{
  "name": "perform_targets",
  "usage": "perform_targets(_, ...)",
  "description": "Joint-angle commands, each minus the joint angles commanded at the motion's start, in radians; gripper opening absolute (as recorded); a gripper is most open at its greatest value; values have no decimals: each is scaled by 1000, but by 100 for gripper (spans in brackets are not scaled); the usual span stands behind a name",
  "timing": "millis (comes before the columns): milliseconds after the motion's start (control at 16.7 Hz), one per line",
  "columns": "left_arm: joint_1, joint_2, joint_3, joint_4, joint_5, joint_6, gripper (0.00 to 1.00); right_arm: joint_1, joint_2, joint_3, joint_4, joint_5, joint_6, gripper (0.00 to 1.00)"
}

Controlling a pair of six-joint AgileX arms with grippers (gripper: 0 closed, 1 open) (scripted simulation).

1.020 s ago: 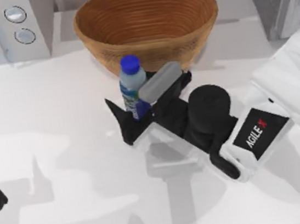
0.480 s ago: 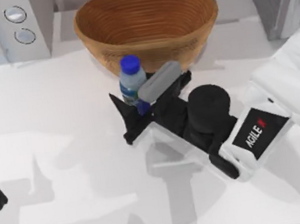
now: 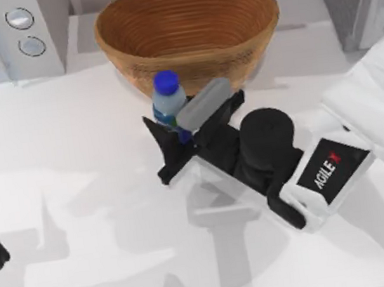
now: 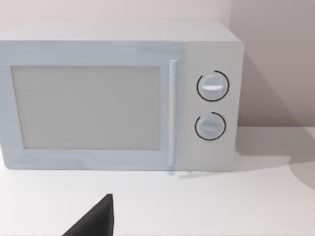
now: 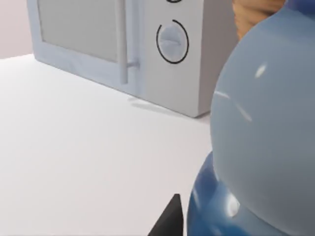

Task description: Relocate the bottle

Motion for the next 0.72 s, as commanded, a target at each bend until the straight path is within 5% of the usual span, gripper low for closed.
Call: perform_targets(720,0,0,0,0,0,0,100,-68,-10,-36,29,-68,3,0)
